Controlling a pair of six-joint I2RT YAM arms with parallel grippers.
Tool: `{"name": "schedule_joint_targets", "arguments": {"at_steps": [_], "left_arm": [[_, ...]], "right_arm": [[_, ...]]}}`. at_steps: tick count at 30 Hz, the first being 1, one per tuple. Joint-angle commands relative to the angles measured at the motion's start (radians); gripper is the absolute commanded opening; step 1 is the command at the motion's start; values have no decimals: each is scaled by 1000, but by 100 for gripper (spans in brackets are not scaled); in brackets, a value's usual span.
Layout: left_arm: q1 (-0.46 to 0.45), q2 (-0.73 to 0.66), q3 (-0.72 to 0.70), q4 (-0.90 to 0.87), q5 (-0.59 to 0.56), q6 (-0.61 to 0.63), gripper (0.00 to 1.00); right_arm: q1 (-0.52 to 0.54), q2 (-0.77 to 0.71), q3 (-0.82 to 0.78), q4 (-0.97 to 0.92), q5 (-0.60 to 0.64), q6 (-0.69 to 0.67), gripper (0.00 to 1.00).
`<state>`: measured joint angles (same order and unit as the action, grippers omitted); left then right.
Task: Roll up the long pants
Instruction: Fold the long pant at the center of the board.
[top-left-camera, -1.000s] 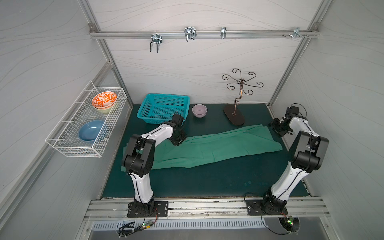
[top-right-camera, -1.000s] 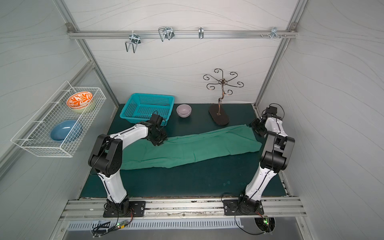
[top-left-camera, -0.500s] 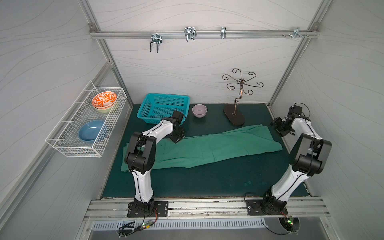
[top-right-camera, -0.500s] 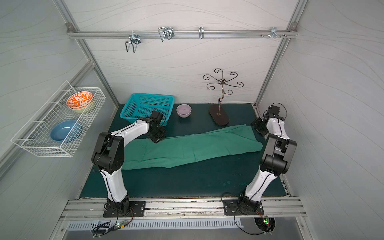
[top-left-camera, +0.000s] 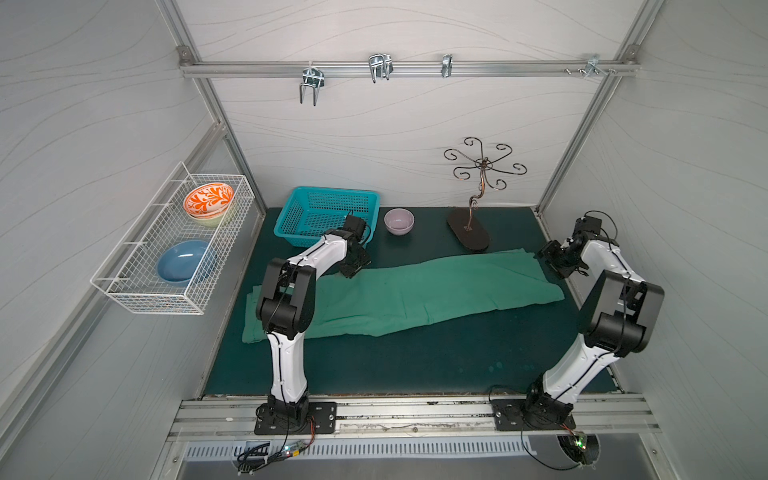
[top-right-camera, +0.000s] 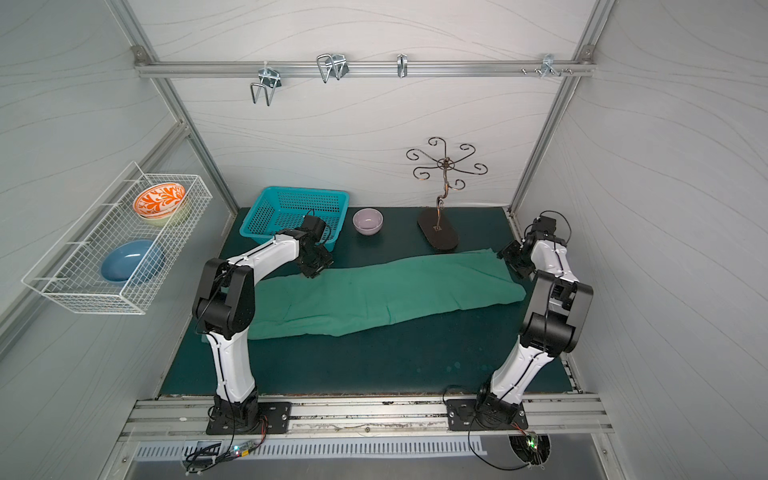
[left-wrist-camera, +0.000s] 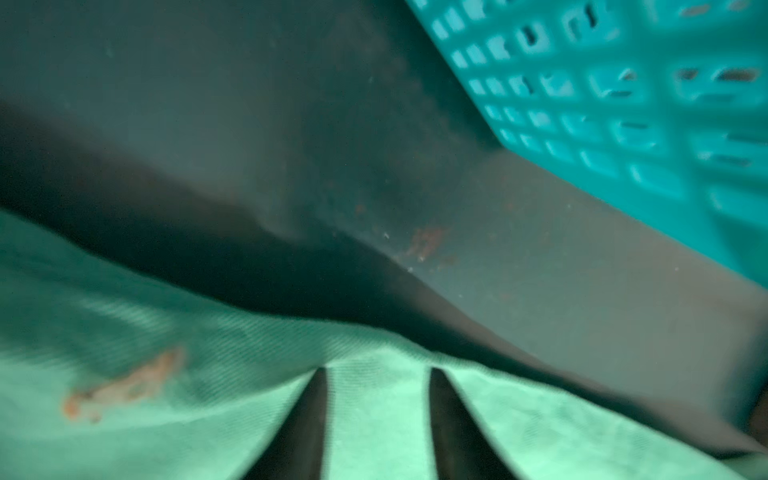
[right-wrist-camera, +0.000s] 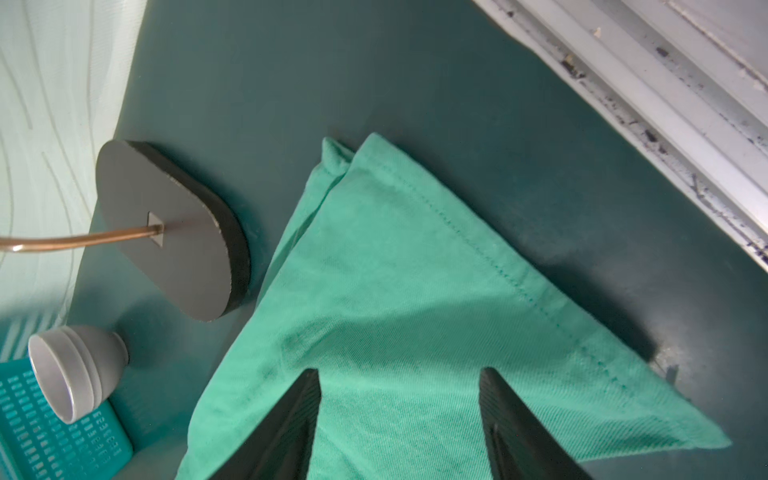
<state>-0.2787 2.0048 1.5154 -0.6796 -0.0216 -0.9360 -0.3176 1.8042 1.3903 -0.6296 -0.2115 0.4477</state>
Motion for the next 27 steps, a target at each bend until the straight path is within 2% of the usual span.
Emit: {"name": "schedule_joint_targets", "arguments": {"at_steps": [1,7,10,13,17,22,27], "left_arm": [[6,-49,56,4,-40,40,56],[-2,-201,-45,-9,-2,51,59],[-10,-305,-171,-37,18,8,58],[-8,-395,-304,-82,22,-43,55],[36,-490,-448,-136,-1,-92,52],[123,-590,-573,-120,-25,-93,51],[167,-627,-630,-94,-37,-66,51]], "right_arm": [[71,-62,-28,-45,-43,-55,63],[226,-108,-147,-63,-13,-73,58],[251,-76,-153,-67,38,-67,54],[253,-31,-114,-85,120,-85,55],[221,8,-45,-130,252,-120,61],[96,39,8,-143,244,-146,63],[66,104,102,-131,227,-238,60]]}}
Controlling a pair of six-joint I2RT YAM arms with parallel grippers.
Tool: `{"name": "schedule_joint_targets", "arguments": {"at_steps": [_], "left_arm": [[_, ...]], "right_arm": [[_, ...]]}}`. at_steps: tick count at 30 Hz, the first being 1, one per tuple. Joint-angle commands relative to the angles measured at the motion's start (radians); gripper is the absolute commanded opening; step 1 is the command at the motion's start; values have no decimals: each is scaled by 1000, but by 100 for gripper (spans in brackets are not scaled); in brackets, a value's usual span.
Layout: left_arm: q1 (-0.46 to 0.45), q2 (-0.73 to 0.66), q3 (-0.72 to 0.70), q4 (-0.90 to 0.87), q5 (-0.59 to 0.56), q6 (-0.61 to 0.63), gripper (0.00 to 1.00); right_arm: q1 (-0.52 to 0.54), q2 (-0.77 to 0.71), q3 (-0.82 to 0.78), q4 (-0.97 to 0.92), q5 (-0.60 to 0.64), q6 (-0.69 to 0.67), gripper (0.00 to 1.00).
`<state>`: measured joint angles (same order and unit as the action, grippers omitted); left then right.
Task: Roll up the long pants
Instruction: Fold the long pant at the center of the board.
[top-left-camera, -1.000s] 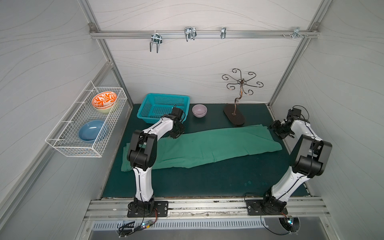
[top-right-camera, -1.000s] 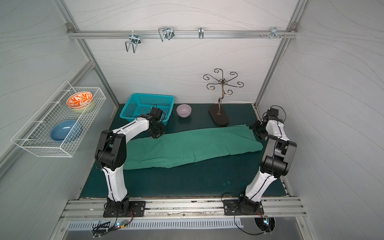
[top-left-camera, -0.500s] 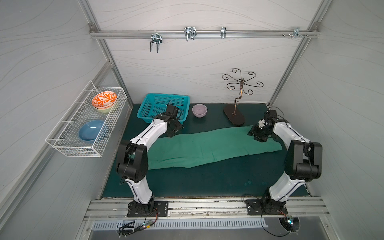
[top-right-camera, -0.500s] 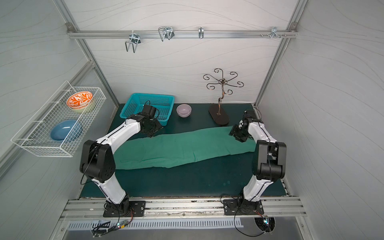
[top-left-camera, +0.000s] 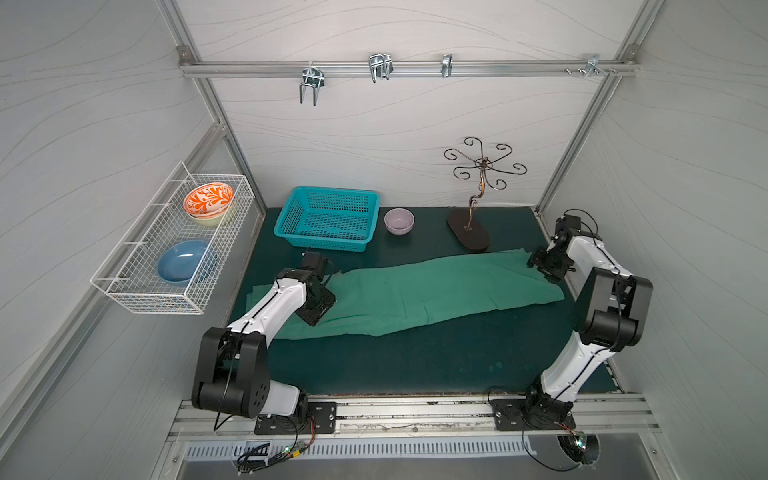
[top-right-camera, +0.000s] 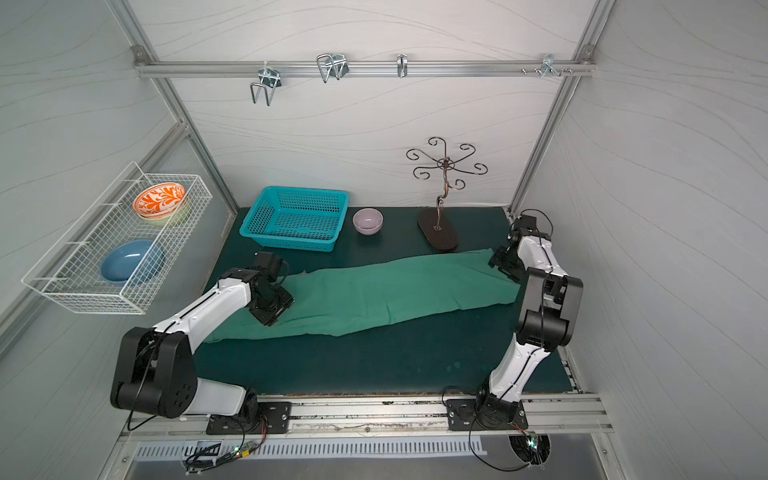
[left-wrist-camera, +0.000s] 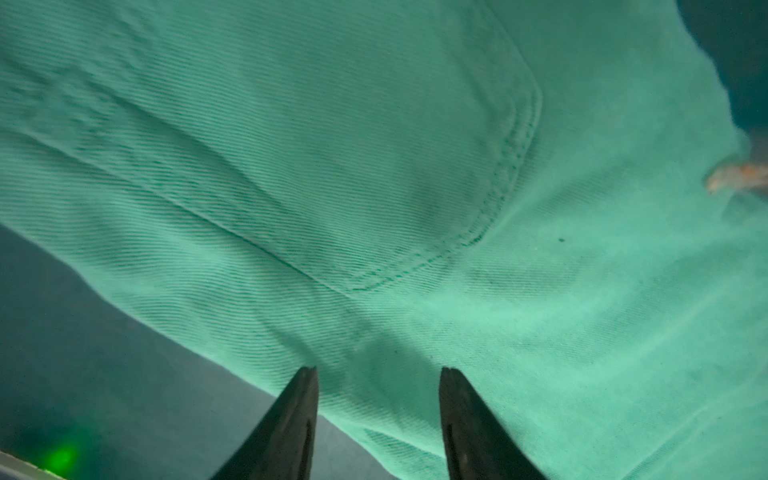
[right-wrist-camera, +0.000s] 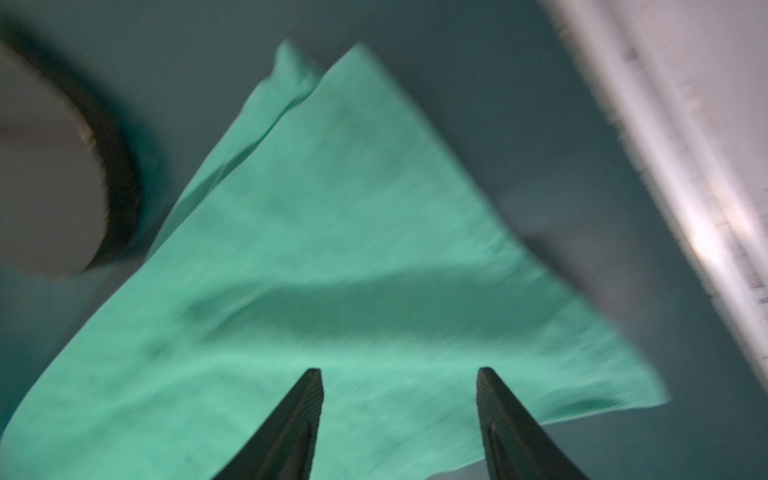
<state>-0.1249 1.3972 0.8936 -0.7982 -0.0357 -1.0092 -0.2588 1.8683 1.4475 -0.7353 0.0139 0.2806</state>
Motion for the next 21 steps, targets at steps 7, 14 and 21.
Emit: {"name": "schedule_joint_targets", "arguments": {"at_steps": [7,14,21], "left_arm": [[43,-26,-52,46,-30,-7,50],[57,-2,-59,46,-30,-31,49],[59,26,-58,30,-47,-38,49]], "right_arm": [[11,201,223,-3,-79,-166,53],[10,326,366,-39,-52,-183,57],[8,385,415,-41,16,-204,59]]}}
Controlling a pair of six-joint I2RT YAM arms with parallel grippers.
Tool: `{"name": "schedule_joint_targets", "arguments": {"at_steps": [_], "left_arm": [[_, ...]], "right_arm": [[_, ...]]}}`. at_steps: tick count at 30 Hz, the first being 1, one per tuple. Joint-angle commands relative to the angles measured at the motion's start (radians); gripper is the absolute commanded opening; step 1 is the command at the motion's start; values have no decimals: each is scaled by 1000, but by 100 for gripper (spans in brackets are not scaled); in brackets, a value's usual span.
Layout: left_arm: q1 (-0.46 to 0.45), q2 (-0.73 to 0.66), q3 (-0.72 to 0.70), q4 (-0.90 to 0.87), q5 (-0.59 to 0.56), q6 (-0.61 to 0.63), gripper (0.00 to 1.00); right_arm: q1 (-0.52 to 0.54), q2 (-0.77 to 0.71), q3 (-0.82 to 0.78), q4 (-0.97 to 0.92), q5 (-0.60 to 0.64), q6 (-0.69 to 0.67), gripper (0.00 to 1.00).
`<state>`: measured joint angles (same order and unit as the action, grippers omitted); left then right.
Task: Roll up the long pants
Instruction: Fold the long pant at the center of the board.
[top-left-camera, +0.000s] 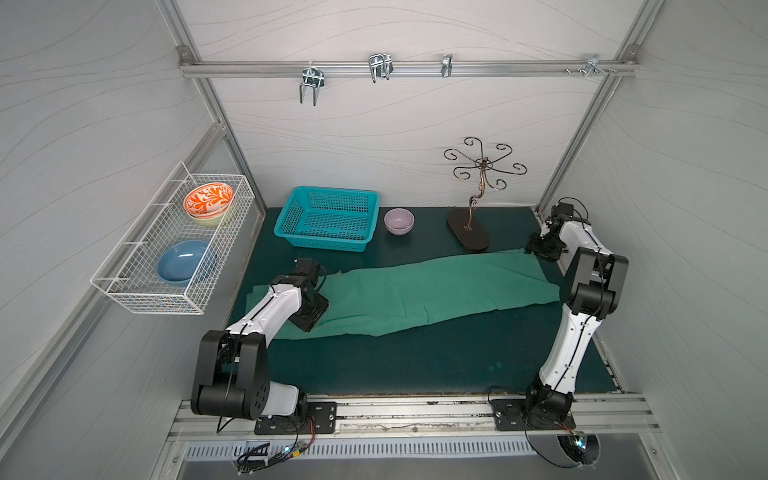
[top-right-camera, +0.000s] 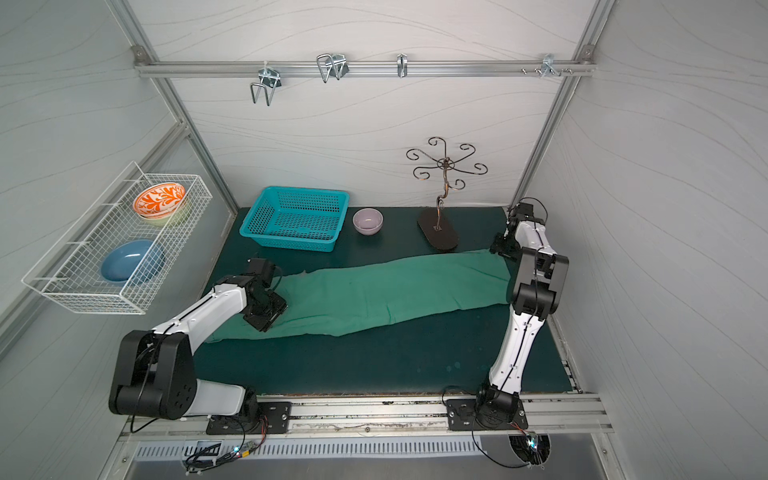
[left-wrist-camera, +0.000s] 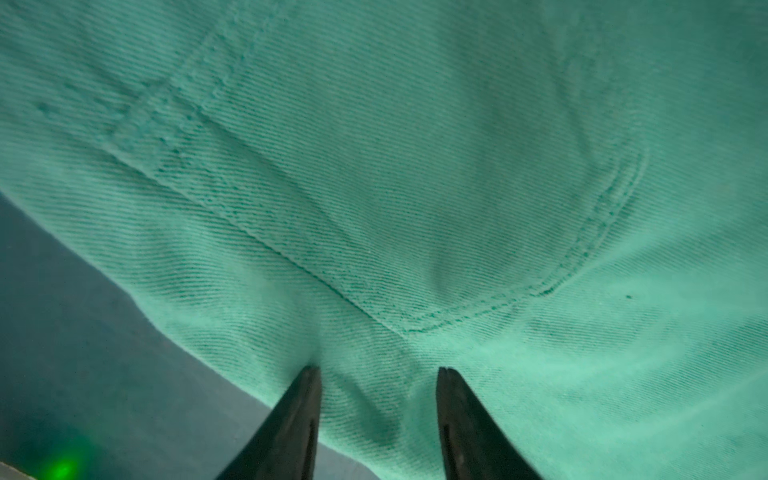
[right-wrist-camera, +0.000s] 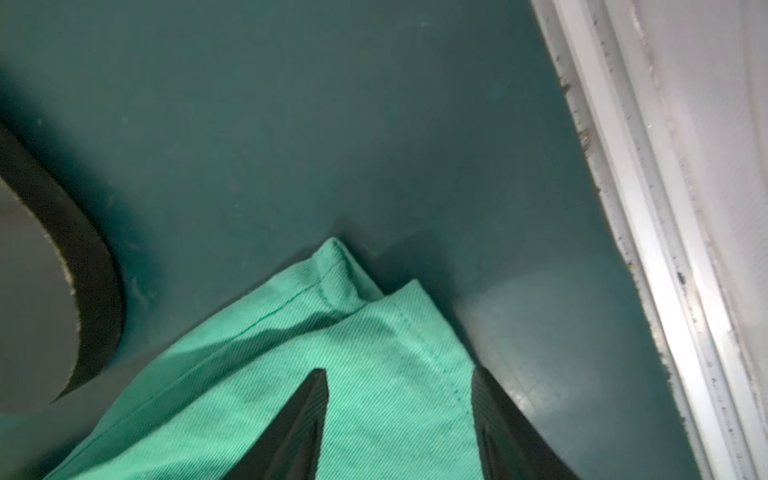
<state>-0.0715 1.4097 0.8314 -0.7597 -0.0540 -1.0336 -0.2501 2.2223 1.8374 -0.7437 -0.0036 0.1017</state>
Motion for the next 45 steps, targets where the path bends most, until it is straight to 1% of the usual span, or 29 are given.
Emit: {"name": "schedule_joint_targets", "arguments": {"at_steps": [1,4,7,9,12,15,23,28,29,30,31,32,33,35,37,38,39,42,45], "left_arm": [[6,15,7,-11,-30,-13,49],[7,20,12,-24,-37,-12,49],[8,25,17,-39,-43,-10,48],[10,25,20,-46,-47,-8,48],[12,26,20,-55,-49,-5,48],[13,29,20,-63,-62,4,48],[13,35,8,-86,-86,9,47],[14,41,2,-91,-96,12,47],[12,44,1,-91,-97,12,47],[14,46,4,-92,-96,13,47],[14,47,8,-90,-96,17,47],[13,48,15,-90,-96,23,47],[13,48,25,-90,-98,31,47],[12,48,53,-94,-93,45,48],[7,43,84,-99,-92,64,48],[2,39,101,-106,-97,73,48],[-5,33,116,-111,-101,80,48],[-13,18,133,-106,-110,84,48],[-6,15,113,-68,-121,86,48]], "right_arm": [[-1,38,28,-29,25,-28,59],[-3,66,47,-33,13,-35,57],[-5,84,55,-28,-9,-35,49],[-3,93,63,-27,-16,-33,37],[-4,86,73,-23,-23,-35,12],[-4,64,88,-13,-38,-34,0],[9,19,139,21,4,-29,0],[8,58,154,37,32,-15,0],[8,72,155,34,32,-9,1],[8,84,158,26,25,-3,11],[8,90,164,12,7,4,22],[8,91,167,-2,-15,13,42],[8,82,168,-11,-34,22,55],[12,39,148,-14,-48,36,64],[17,-29,97,-7,-52,55,70],[20,-72,55,3,-64,69,76],[23,-119,3,16,-88,88,77],[44,-266,-216,97,-181,191,74],[110,-341,-388,141,-216,223,69]]}}
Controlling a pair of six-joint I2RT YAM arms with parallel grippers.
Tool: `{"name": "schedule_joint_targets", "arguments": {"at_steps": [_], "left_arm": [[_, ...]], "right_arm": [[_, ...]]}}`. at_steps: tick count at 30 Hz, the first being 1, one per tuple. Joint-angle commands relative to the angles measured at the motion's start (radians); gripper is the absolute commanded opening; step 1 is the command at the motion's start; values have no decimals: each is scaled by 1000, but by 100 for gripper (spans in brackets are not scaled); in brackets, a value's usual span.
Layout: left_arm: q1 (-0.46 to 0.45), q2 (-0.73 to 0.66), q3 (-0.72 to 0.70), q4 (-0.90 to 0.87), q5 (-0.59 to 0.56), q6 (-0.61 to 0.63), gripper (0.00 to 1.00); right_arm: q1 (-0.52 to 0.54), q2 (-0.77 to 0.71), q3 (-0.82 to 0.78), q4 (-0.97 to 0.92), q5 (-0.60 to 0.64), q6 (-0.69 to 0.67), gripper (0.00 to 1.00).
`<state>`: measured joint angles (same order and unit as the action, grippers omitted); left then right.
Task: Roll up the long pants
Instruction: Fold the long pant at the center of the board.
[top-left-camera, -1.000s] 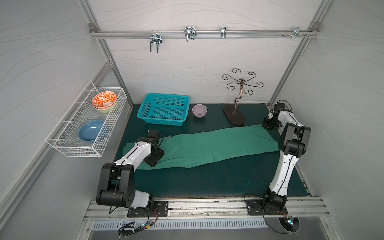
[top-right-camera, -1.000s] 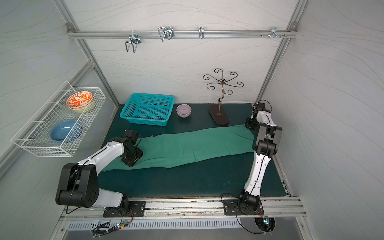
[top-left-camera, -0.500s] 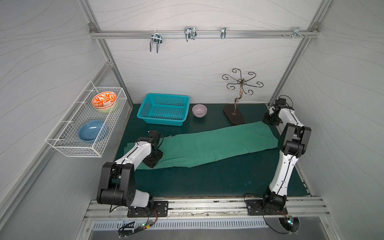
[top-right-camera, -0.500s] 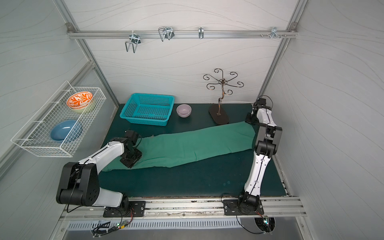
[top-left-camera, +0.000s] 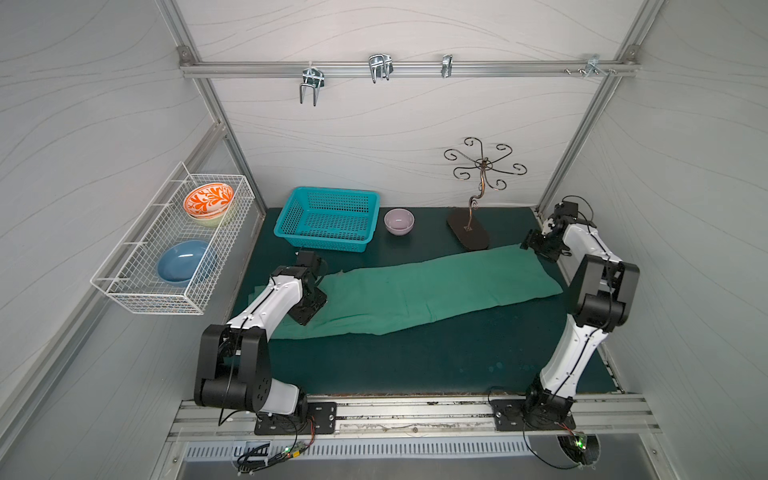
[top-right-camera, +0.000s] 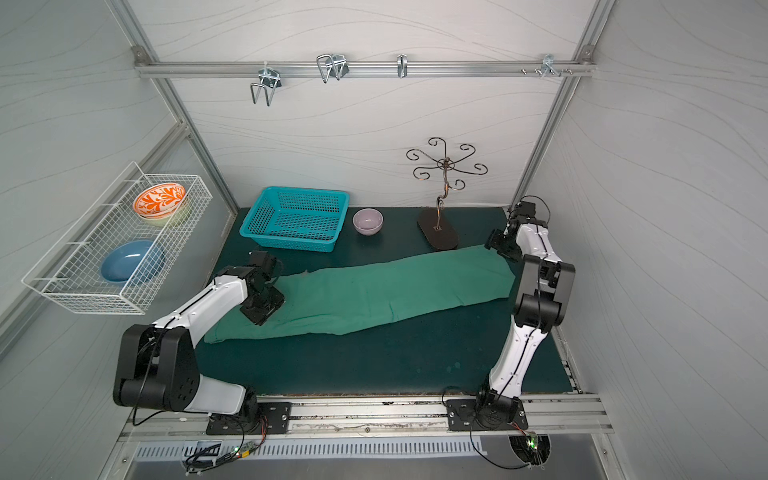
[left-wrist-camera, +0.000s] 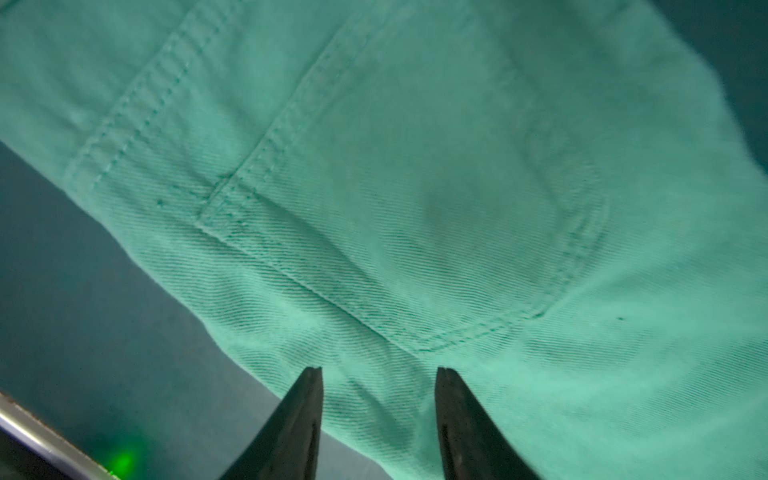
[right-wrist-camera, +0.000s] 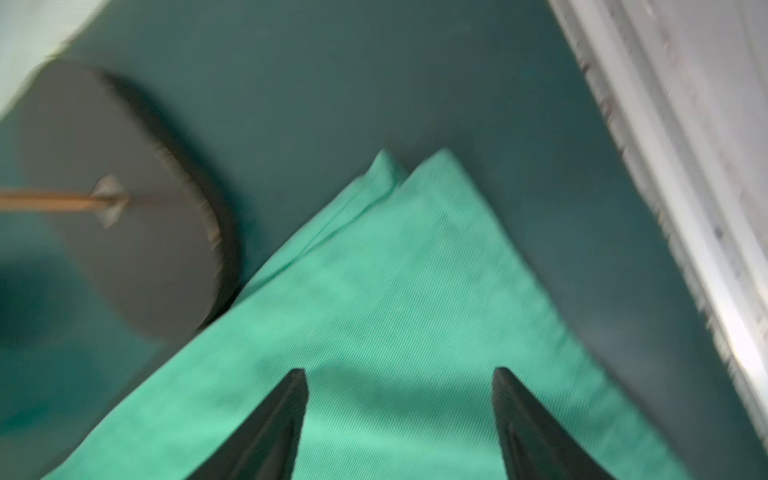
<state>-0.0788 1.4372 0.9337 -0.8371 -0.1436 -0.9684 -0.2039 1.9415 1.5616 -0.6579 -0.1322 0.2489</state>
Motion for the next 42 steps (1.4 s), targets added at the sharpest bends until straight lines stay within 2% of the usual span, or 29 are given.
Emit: {"name": "schedule_joint_targets", "arguments": {"at_steps": [1,3,7,11,17,26,29,33,36,42], "left_arm": [[8,-10,4,25,-31,23,48],[22,0,-12,71,-28,30,48],[46,41,-28,124,-29,46,48],[77,71,-65,174,-35,47,48],[120,132,-105,219,-8,16,49],[128,181,-63,213,-27,75,51],[128,188,-52,216,-15,92,52],[118,165,-43,199,-12,106,53],[97,116,-10,161,-66,125,53],[52,112,82,154,-81,179,54]], "right_arm": [[86,-62,-135,47,-85,68,68],[128,-55,-180,41,-81,51,67],[130,-14,-215,47,-69,52,67],[119,26,-192,1,30,11,67],[54,17,-240,-29,119,32,69],[-97,-104,-393,-27,161,107,70],[-118,-151,-422,-30,176,116,70],[-95,-195,-405,-25,146,92,71],[-32,-240,-372,-3,127,55,73],[80,-229,-341,39,-25,34,73]]}}
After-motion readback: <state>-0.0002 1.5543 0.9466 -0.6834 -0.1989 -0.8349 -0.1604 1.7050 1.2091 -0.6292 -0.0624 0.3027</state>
